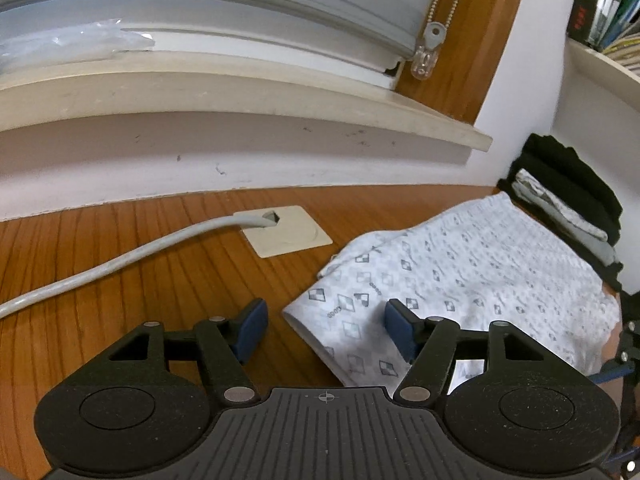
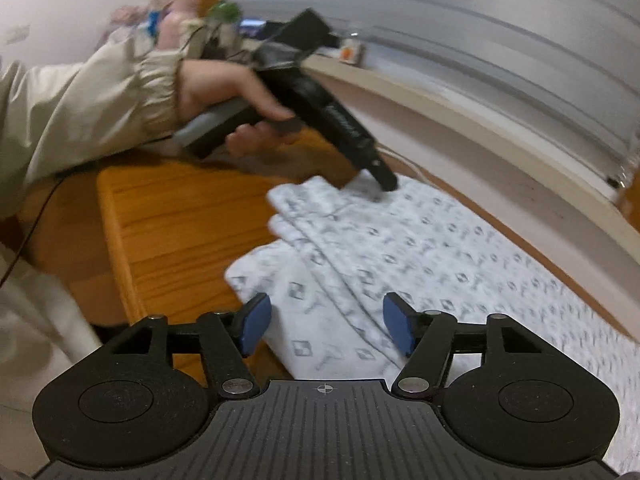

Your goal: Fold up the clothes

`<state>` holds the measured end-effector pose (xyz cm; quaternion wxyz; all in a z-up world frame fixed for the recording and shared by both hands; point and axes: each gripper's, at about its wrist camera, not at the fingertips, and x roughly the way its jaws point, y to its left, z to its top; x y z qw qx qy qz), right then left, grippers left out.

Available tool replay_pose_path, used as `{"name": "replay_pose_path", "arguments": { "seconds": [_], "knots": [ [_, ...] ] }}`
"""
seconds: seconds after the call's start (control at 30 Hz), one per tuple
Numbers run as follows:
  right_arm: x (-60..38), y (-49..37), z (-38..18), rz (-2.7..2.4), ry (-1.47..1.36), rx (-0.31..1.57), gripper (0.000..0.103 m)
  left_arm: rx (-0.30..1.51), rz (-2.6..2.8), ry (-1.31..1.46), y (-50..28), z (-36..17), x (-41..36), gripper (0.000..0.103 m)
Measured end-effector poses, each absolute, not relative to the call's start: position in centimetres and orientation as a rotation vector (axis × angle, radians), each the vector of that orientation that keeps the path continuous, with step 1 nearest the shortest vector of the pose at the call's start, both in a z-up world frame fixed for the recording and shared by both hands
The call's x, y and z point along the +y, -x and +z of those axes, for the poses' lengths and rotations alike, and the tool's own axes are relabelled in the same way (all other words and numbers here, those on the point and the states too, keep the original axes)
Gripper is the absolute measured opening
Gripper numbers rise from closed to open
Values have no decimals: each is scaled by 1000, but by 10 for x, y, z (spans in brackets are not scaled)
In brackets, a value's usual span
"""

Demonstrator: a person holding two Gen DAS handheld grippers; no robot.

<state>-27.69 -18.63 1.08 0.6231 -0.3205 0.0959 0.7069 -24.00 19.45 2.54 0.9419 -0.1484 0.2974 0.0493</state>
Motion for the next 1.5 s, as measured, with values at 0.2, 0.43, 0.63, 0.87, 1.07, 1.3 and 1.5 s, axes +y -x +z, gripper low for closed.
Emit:
{"name": "replay_pose_path", "arguments": {
  "seconds": [0.2,0.43,0.63,0.87,1.07,1.3,1.5],
  "knots": [
    [-172,268,20,1627,767,198,75,600,88,278,243,22,192,69],
    [-151,255,18,1668,725,225,69,601,80,265,245,22,188,69],
    [-144,253,17,1678,734,254,27,605,103,322,250,25,196,69],
    [-146,245,19,1608,628,280,14,535,162,469,279,29,204,69],
    [-154,214,40,1583,374,360,14,430,114,790,299,30,203,72],
    [-155,185,47,1546,229,404,14,364,88,1125,293,14,192,78],
    [-158,189,46,1554,222,387,14,377,100,1284,271,-3,188,81]
  ]
}}
